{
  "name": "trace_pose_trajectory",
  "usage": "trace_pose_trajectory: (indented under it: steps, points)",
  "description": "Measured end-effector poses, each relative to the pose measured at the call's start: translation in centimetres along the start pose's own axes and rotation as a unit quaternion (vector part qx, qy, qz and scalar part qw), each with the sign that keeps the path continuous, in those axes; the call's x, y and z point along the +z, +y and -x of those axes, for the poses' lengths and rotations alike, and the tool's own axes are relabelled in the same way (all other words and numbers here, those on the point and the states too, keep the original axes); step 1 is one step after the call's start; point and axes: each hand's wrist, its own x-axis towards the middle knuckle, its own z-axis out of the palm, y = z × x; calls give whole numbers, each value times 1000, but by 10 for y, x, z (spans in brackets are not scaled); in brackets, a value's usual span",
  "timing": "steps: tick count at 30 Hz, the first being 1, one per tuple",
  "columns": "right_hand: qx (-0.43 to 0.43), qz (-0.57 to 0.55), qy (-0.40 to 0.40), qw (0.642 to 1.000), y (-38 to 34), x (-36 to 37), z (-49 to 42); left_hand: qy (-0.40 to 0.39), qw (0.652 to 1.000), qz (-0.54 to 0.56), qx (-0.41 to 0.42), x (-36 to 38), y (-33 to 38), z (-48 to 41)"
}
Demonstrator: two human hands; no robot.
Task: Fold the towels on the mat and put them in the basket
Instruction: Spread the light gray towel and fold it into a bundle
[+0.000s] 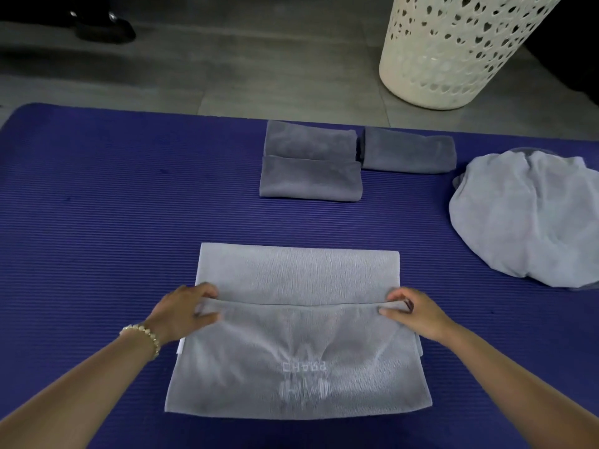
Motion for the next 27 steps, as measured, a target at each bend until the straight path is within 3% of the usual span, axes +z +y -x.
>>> trace_pose_trajectory:
  steps: [2, 5, 9, 12, 14, 16, 18, 21, 27]
  points:
    - [30, -33, -15, 999, 1, -3, 8, -50, 998, 16, -32, -6, 2, 7]
    - [40, -138, -15, 990, 2, -8, 20, -86, 971, 214, -55, -20, -3, 20]
    - [20, -258, -16, 966, -8, -20, 29, -163, 855, 489, -53, -39, -5, 36]
    - [7, -343, 50, 938, -22, -31, 17, -103, 804, 584, -42, -44, -5, 23]
    - [26, -384, 84, 919, -28, -30, 3, -58, 828, 555, -54, -37, -1, 11]
    - [70, -338, 74, 936, -28, -15, -8, -22, 877, 464, -124, -19, 2, 2]
    - [112, -273, 111, 949, -23, 2, -16, 40, 895, 394, -206, 0, 5, -3]
    - [129, -225, 204, 944, -20, 15, -21, 92, 898, 356, -242, 5, 17, -4]
    - [60, -195, 240, 949, -29, 15, -7, 86, 865, 447, -209, 0, 39, 0]
